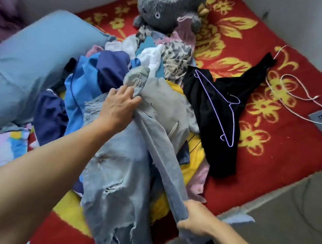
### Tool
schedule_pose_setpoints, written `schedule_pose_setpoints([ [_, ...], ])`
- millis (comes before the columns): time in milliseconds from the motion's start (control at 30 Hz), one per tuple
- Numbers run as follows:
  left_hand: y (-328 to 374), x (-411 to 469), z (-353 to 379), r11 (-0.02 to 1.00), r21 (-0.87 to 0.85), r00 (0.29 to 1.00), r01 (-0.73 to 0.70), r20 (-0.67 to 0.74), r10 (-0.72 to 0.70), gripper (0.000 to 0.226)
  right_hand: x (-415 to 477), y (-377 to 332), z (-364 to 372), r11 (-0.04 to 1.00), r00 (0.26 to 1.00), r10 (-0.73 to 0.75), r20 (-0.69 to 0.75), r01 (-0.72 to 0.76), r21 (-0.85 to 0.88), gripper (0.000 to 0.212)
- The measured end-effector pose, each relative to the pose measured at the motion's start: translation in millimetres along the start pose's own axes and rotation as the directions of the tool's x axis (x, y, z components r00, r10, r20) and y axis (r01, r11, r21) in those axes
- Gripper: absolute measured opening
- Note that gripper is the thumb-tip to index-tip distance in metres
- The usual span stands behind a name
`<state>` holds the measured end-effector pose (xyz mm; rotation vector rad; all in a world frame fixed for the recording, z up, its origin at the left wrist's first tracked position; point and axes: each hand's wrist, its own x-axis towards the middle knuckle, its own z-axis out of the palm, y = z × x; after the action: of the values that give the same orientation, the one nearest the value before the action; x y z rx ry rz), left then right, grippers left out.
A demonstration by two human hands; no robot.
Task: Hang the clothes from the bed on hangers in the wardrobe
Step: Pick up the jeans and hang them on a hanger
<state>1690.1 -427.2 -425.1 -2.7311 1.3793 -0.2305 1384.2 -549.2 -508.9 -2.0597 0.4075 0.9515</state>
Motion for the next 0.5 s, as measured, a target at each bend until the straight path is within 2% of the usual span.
schedule_pose_setpoints([
  [100,-39.9,-70.5,-1.3,0.992,-0.005,0.991,0.127,0.037,-0.126,0.021,-6.9,-61.4,63.7,0.997,0.991,-0.066,0.118,0.061,0.048,0.016],
  [200,-81.7,-127.7,10.8,0.962,0.003,0.952,0.272,0.147,-0.269,0.018,2.0,-113.7,130.7,0.986,0.982,-0.116,0.148,0.096,0.139,0.014],
  [267,-102.8,-158.7,25.7,0.933,-0.017,0.896,0.359,0.286,-0.339,0.028,14.3,-136.9,171.8,0.979,0.981,-0.117,0.156,0.088,0.183,0.019],
  [367,-110.1,-200.3,54.6,0.891,-0.031,0.76,0.453,0.536,-0.367,0.051,35.3,-143.5,223.0,0.989,0.965,-0.102,0.242,0.072,0.129,0.047],
  [433,-95.6,-223.3,72.9,0.876,-0.078,0.737,0.477,0.579,-0.35,0.053,45.6,-126.2,239.0,0.997,0.982,-0.068,0.178,0.075,-0.035,0.05],
  [500,-71.3,-240.9,87.8,0.87,-0.136,0.757,0.475,0.566,-0.325,0.053,51.5,-94.6,239.1,0.98,0.998,-0.032,-0.054,0.02,-0.2,0.04],
])
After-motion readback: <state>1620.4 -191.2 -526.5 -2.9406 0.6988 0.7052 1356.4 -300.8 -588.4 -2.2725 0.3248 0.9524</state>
